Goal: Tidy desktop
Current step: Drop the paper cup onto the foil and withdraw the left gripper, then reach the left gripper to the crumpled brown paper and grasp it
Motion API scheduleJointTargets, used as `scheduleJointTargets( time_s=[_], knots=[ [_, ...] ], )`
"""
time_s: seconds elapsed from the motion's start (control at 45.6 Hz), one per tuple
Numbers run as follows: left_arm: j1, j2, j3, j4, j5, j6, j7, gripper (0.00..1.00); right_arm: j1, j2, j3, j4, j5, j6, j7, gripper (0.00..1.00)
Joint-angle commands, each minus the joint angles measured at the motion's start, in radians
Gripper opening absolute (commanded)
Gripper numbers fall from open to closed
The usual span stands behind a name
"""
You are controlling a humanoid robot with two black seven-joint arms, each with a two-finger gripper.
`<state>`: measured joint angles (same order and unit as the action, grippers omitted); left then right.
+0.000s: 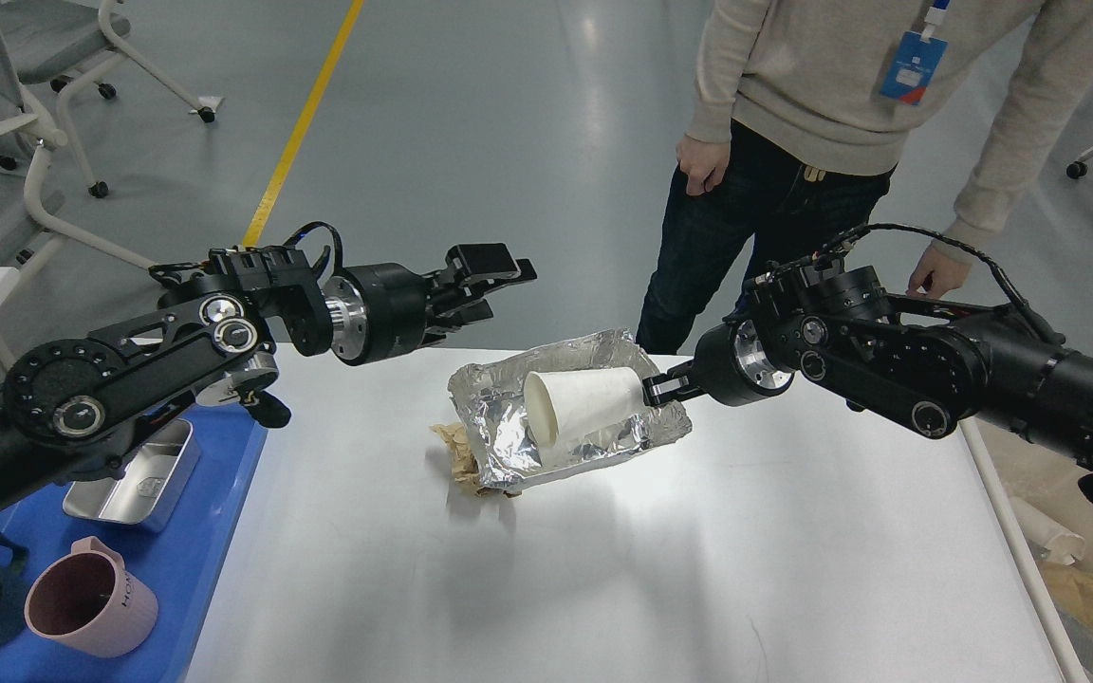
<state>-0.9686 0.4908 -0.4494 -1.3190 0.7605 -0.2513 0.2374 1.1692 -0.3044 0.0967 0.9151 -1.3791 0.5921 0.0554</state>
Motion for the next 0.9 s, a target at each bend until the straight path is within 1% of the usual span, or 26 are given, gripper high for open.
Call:
scheduleJointTargets(
  time_s=[0.0, 0.197, 0.329, 0.416, 0.635, 0.767, 0.876],
  knots=[
    [-0.001, 0.078, -0.002, -0.034, 0.000, 0.000, 0.002, 0.76, -0.005, -0.015, 0.000, -0.005, 0.000, 0.000, 0.000, 0.00],
    [0.007, 0.228, 0.003, -0.115, 0.000, -0.005, 0.003, 0.76, -0.017, -0.051, -0.002, -0.007, 0.002, 0.000, 0.000, 0.00],
    [0.014, 0.302, 0.015, -0.124, 0.000, -0.019, 0.031, 0.76, -0.022, -0.078, 0.000, -0.008, 0.018, 0.000, 0.000, 0.00],
    [0.042, 0.344, 0.015, -0.124, -0.001, -0.023, 0.031, 0.76, -0.022, -0.099, -0.003, -0.010, 0.081, 0.000, 0.000, 0.00],
    [0.116, 0.377, 0.017, -0.126, 0.000, -0.069, 0.033, 0.76, -0.031, -0.124, -0.012, -0.010, 0.140, 0.000, 0.001, 0.00],
    [0.168, 0.379, 0.035, -0.126, 0.014, -0.071, 0.034, 0.76, -0.033, -0.131, -0.018, -0.010, 0.181, 0.000, 0.001, 0.00],
    [0.179, 0.382, 0.084, -0.123, 0.017, -0.066, 0.034, 0.76, -0.039, -0.139, -0.018, -0.012, 0.206, 0.002, 0.001, 0.00]
  ],
)
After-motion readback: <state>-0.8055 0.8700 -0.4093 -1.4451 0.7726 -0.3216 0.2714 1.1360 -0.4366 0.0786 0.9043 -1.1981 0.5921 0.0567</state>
